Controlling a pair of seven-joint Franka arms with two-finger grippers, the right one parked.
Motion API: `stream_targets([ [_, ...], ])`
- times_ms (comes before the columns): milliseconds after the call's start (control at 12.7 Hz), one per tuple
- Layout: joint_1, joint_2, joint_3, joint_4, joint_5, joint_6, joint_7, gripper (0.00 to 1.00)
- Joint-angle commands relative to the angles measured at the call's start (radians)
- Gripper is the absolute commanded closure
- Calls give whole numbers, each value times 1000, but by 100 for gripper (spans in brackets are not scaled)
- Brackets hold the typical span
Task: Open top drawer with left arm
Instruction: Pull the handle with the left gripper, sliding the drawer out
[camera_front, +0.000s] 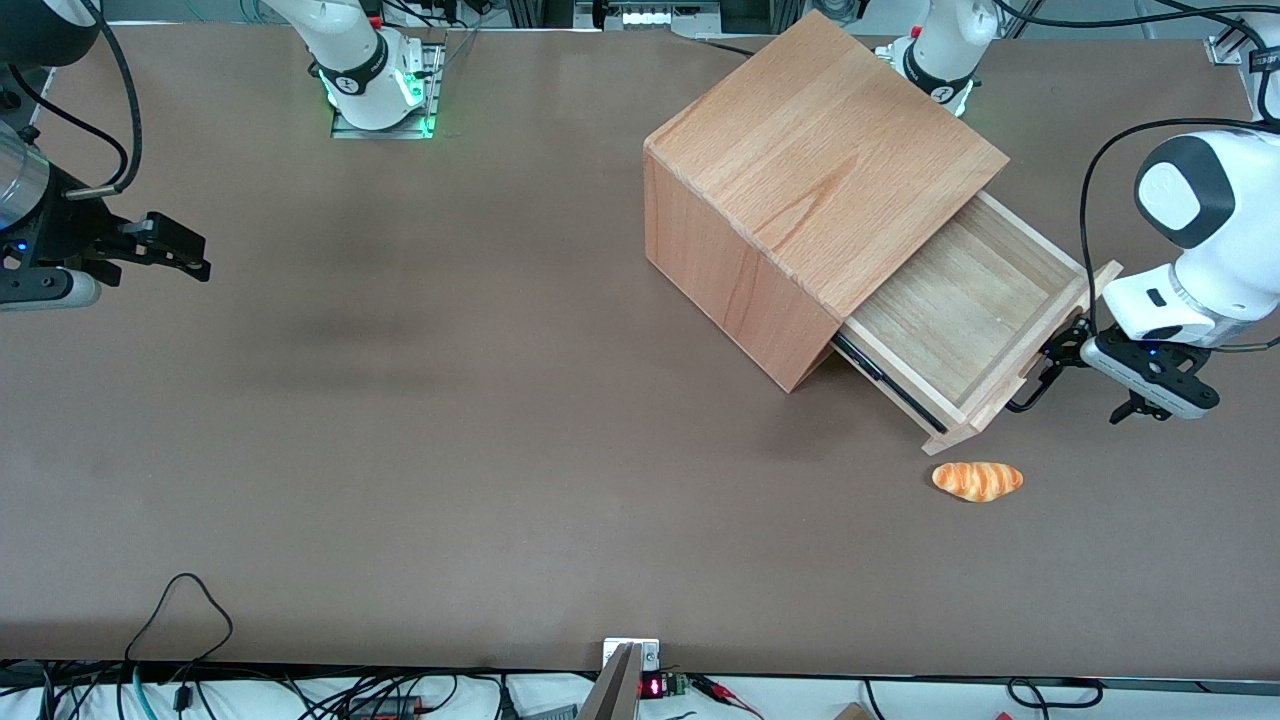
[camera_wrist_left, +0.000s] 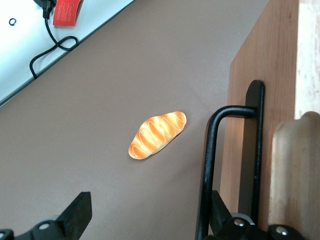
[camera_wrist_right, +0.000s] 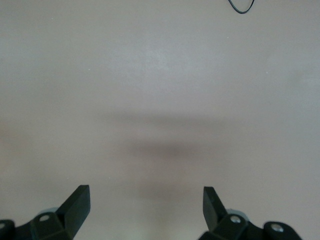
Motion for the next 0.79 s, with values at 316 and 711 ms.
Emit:
stream_targets([
  [316,-14,12,11,109,31,-191,-44,0],
  [711,-14,-6,11,177,63,-341,-45,0],
])
